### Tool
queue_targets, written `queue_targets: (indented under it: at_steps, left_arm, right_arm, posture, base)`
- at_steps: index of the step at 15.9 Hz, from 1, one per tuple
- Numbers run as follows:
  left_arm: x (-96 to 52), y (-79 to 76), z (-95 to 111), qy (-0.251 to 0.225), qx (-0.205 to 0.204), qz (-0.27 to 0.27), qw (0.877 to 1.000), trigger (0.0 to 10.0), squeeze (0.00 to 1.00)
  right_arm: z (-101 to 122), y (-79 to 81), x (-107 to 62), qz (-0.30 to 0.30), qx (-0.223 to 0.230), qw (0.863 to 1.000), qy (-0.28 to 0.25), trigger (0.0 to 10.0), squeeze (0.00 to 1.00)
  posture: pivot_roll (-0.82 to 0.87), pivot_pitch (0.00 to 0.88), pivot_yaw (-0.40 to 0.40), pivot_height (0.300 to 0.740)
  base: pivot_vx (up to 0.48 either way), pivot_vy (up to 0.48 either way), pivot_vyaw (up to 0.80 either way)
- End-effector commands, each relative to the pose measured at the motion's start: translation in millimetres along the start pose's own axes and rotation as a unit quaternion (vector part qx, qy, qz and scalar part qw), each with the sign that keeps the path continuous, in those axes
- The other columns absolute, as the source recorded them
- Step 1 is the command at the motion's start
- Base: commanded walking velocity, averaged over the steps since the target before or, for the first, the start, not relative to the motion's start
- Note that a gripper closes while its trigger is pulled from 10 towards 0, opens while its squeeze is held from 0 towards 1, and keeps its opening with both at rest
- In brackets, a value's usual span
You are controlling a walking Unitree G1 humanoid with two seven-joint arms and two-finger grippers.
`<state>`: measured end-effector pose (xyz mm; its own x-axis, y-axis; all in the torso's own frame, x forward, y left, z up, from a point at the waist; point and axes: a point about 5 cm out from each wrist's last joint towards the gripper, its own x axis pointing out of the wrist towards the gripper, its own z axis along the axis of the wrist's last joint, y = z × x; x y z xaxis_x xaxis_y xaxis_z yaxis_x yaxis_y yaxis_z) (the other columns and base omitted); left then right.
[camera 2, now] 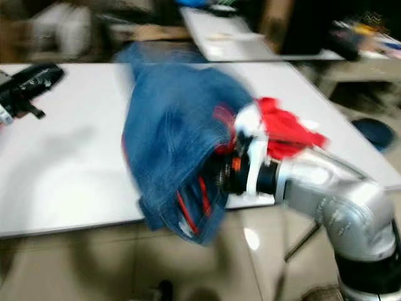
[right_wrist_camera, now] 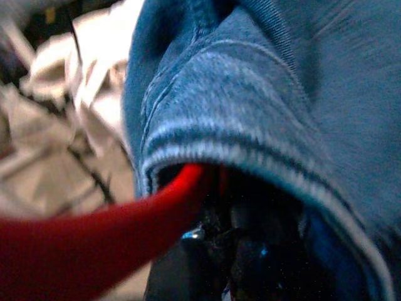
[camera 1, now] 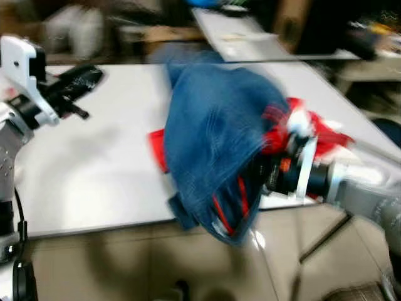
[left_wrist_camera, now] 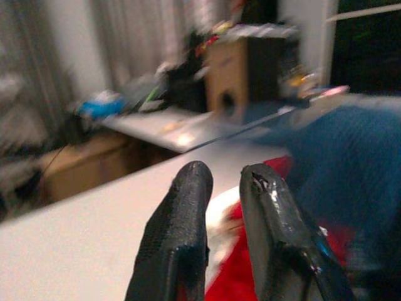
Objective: Hang hanger
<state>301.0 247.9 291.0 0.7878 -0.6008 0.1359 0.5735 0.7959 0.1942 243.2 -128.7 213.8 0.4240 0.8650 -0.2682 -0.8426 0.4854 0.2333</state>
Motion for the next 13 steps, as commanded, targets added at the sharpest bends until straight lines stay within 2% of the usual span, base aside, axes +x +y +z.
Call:
queue_targets:
  at_steps: [1,2,5,7,8,9,10,11,13]
  left_arm:
    - [2.9,-8.1,6.7,-0.004,0.005,-0.023,1.000,10.0,0.00]
    - [3.6,-9.0,14.6,-0.013,0.010,-0.017,1.000,10.0,0.00]
    - [-3.8,-11.9,46.4,-0.072,-0.014,-0.027,0.997,10.0,0.00]
    - [-6.1,-15.0,51.5,-0.070,-0.008,-0.032,0.997,10.0,0.00]
    - [-6.6,-19.0,50.5,-0.055,-0.001,-0.041,0.998,10.0,0.00]
    - [-6.6,-31.3,40.6,-0.017,0.004,-0.072,0.997,10.0,0.00]
    - [-6.9,-34.4,37.5,-0.006,0.006,-0.079,0.997,10.0,0.00]
    - [-7.1,-43.2,21.6,0.030,0.003,-0.083,0.996,10.0,0.00]
    - [-6.5,-47.6,12.6,0.046,-0.004,-0.081,0.996,10.0,0.00]
  right_arm:
    - [3.9,2.2,1.6,0.000,-0.025,1.000,-0.005,10.0,0.00]
    - [2.1,3.6,4.4,0.007,-0.033,0.999,0.000,10.0,0.00]
    - [-9.5,7.2,10.1,0.034,-0.042,0.998,0.026,10.0,0.00]
    - [-14.1,10.4,12.2,0.054,-0.045,0.997,0.032,10.0,0.00]
    - [-17.4,13.8,13.8,0.070,-0.047,0.996,0.038,10.0,0.00]
    - [-22.8,17.9,15.0,0.088,-0.055,0.993,0.051,10.0,0.00]
    - [-24.0,18.3,15.0,0.090,-0.057,0.993,0.054,10.0,0.00]
    - [-28.7,18.0,13.7,0.090,-0.061,0.992,0.061,10.0,0.00]
    - [-31.6,19.2,11.7,0.095,-0.063,0.992,0.062,10.0,0.00]
  posture:
    - [0.05,0.000,-0.005,0.740]
    - [0.06,0.000,-0.013,0.740]
    - [0.08,0.000,-0.030,0.740]
    - [0.10,0.000,-0.039,0.740]
    - [0.10,0.000,-0.042,0.740]
    - [0.11,0.000,-0.045,0.740]
    - [0.11,0.000,-0.045,0.740]
    - [0.11,0.000,-0.047,0.740]
    - [0.11,0.000,-0.051,0.740]
  base:
    - [0.000,0.000,0.80]
    - [0.000,0.000,0.80]
    - [0.000,0.000,0.80]
    - [0.000,0.000,0.80]
    - [0.000,0.000,0.80]
    - [0.000,0.000,0.80]
    - [0.000,0.000,0.80]
    - [0.000,0.000,0.80]
    - [0.000,0.000,0.80]
